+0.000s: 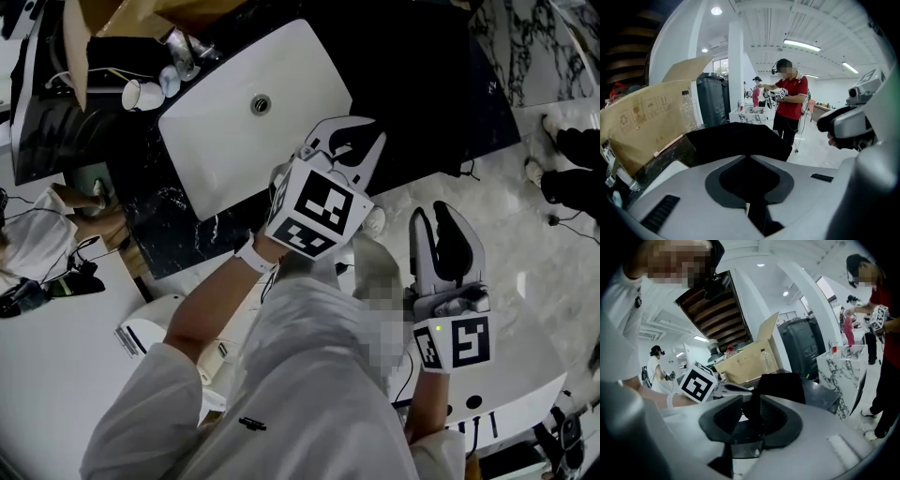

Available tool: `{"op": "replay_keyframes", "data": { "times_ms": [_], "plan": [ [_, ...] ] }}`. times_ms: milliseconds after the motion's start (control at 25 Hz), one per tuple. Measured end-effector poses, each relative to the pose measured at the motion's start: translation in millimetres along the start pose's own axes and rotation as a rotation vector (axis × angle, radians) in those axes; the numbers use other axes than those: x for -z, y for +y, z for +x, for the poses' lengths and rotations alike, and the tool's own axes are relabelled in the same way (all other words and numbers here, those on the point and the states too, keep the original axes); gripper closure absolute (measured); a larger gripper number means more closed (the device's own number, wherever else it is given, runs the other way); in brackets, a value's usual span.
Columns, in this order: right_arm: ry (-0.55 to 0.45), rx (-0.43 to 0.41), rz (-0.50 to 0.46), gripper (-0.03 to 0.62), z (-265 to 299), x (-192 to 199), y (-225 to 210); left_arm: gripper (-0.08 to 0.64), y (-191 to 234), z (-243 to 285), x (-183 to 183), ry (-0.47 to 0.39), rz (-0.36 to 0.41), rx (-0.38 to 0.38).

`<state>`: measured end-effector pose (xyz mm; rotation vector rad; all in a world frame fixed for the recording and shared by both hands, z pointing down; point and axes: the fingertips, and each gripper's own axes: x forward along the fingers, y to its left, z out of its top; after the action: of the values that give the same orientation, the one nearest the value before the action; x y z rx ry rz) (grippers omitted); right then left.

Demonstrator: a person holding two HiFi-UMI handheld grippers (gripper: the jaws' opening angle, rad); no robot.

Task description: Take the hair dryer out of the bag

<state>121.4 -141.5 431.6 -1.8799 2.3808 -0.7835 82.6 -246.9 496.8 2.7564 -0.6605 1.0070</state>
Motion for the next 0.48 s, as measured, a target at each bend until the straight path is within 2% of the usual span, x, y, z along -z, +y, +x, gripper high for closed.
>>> {"op": "replay_keyframes", "data": {
  "times_ms": [40,480],
  "plan": [
    [0.015,-0.009,0.0,0.477,3,2,2,0.534,0,1,-3,-0.005,0.0,0.001],
    [0.069,0.026,0.004,0.461,41,7,-10,0.534,16,7,-25,-0.049,-0.04,0.016]
  ]
}}
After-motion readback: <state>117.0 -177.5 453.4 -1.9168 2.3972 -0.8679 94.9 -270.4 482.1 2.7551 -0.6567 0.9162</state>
